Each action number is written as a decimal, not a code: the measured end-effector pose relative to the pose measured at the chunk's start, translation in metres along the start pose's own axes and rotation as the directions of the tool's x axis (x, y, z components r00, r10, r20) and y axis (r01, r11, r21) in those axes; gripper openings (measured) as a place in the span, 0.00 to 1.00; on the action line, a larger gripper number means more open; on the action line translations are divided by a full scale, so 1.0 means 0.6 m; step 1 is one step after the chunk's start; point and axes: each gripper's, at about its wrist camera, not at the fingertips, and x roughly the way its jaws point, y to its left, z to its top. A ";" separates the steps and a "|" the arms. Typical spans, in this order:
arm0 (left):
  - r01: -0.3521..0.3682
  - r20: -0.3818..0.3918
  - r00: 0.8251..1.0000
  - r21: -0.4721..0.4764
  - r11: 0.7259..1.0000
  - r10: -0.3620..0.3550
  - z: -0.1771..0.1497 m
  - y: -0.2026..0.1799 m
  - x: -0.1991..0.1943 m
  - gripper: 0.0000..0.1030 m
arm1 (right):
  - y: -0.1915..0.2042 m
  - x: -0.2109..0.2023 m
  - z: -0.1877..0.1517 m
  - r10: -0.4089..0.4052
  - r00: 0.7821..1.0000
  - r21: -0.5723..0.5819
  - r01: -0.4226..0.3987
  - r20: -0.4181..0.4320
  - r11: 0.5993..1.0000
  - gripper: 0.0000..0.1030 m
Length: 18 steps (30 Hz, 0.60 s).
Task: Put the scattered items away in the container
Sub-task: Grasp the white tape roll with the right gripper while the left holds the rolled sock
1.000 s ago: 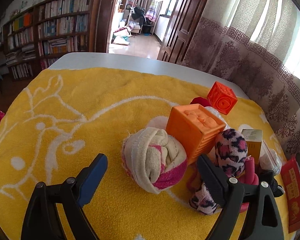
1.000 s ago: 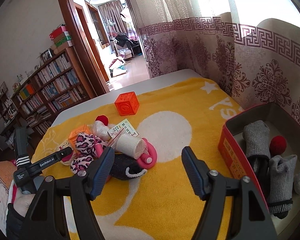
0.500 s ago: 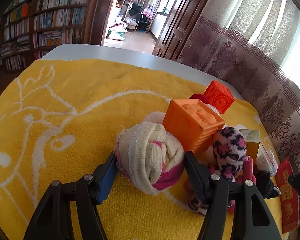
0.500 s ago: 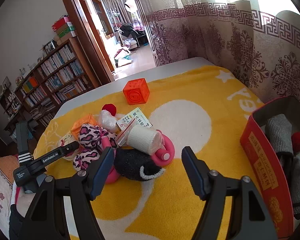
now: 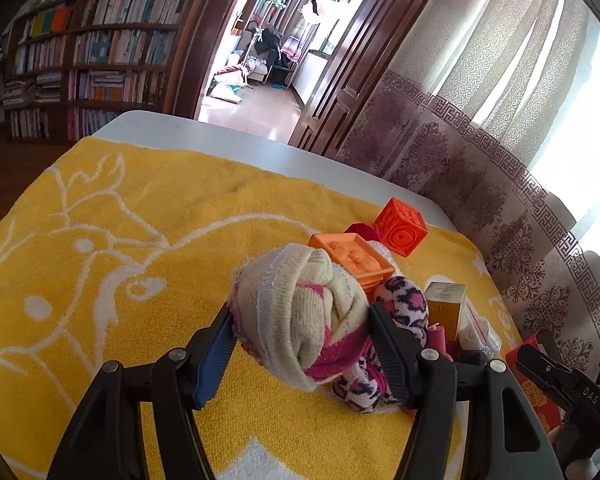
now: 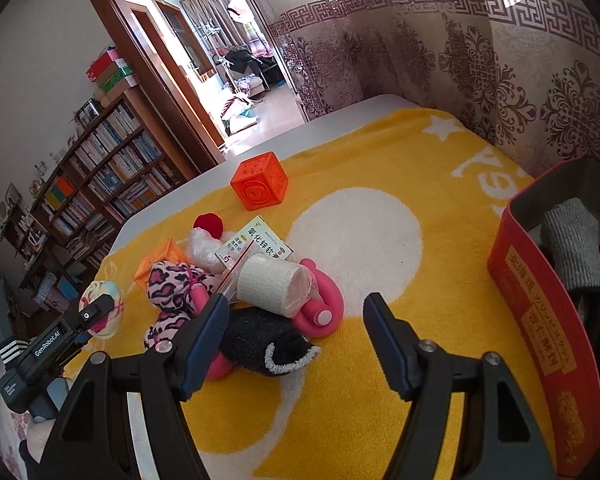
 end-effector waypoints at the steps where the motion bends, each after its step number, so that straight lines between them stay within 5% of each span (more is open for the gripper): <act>1: 0.006 -0.001 1.000 0.005 1.000 -0.006 -0.002 -0.004 -0.001 0.65 | 0.002 0.003 0.005 0.002 1.000 0.002 -0.002 -0.004 1.000 0.72; 10: 0.010 -0.007 1.000 0.038 0.999 -0.010 -0.010 -0.019 -0.003 0.65 | 0.016 0.063 0.035 0.080 0.992 0.081 -0.072 -0.100 0.994 0.72; 15: 0.011 -0.019 1.000 0.045 0.999 -0.010 -0.015 -0.022 0.003 0.65 | 0.022 0.093 0.026 0.018 0.993 0.061 -0.011 -0.113 0.998 0.71; 18: 0.010 -0.027 1.000 0.048 0.999 -0.009 -0.016 -0.024 0.008 0.65 | 0.019 0.092 0.023 -0.029 0.996 0.030 0.032 -0.087 0.999 0.53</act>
